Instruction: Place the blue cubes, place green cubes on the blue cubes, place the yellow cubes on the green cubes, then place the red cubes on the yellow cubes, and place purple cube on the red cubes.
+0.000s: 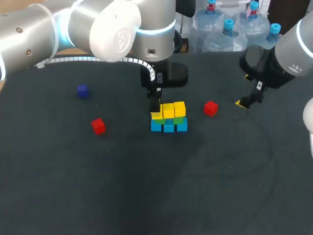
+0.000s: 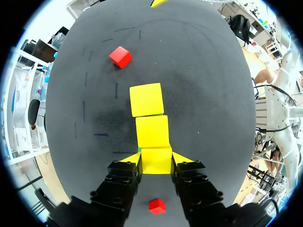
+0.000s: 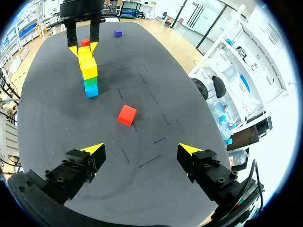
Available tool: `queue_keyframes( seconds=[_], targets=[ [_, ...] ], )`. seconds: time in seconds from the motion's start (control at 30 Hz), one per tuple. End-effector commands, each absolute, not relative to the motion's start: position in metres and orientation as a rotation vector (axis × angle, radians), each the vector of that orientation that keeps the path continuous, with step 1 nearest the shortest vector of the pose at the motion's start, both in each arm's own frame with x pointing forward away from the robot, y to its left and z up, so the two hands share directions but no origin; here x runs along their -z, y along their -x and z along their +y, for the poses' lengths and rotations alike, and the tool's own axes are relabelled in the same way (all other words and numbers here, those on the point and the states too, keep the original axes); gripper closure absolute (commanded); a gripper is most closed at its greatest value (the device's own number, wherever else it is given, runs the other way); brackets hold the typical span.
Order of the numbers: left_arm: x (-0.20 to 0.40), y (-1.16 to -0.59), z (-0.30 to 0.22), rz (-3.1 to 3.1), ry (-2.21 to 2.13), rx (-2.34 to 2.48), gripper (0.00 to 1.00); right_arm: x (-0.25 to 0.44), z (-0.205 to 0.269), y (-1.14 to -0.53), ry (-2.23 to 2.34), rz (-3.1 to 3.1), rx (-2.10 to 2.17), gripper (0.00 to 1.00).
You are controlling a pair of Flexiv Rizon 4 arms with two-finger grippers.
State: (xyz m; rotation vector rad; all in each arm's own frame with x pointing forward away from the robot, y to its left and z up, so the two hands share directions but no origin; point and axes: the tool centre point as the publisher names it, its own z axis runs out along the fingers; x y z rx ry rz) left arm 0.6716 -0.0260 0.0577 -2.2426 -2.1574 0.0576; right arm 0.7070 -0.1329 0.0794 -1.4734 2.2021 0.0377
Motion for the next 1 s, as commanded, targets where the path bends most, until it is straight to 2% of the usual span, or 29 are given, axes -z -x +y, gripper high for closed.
queue_keyframes(
  seconds=[0.03,0.67,0.73,0.8,0.87,1.0],
  targets=[
    [-0.0572,-0.6714,-0.0257,-2.157,2.242,-0.057,1.0,-0.0793,-0.1328,-0.7049,1.468,2.201,-0.029,0.0],
    [-0.057,-0.6712,-0.0279,-2.159,2.246,-0.064,1.0,-0.0793,-0.1328,-0.7049,1.468,2.201,-0.029,0.0],
    [-0.0569,-0.6706,-0.0278,-2.156,2.248,-0.066,0.85,-0.0793,-0.1328,-0.7049,1.468,2.201,-0.029,0.0],
    [-0.0568,-0.6703,-0.0276,-2.154,2.249,-0.067,0.58,-0.0793,-0.1328,-0.7049,1.468,2.201,-0.029,0.0],
    [-0.0568,-0.6701,-0.0272,-2.154,2.247,-0.076,0.0,-0.0793,-0.1328,-0.7049,1.468,2.201,-0.029,0.0],
    [-0.0571,-0.6704,-0.0255,-2.164,2.24,-0.086,0.0,-0.0793,-0.1328,-0.7049,1.468,2.201,-0.029,0.0]
  ],
)
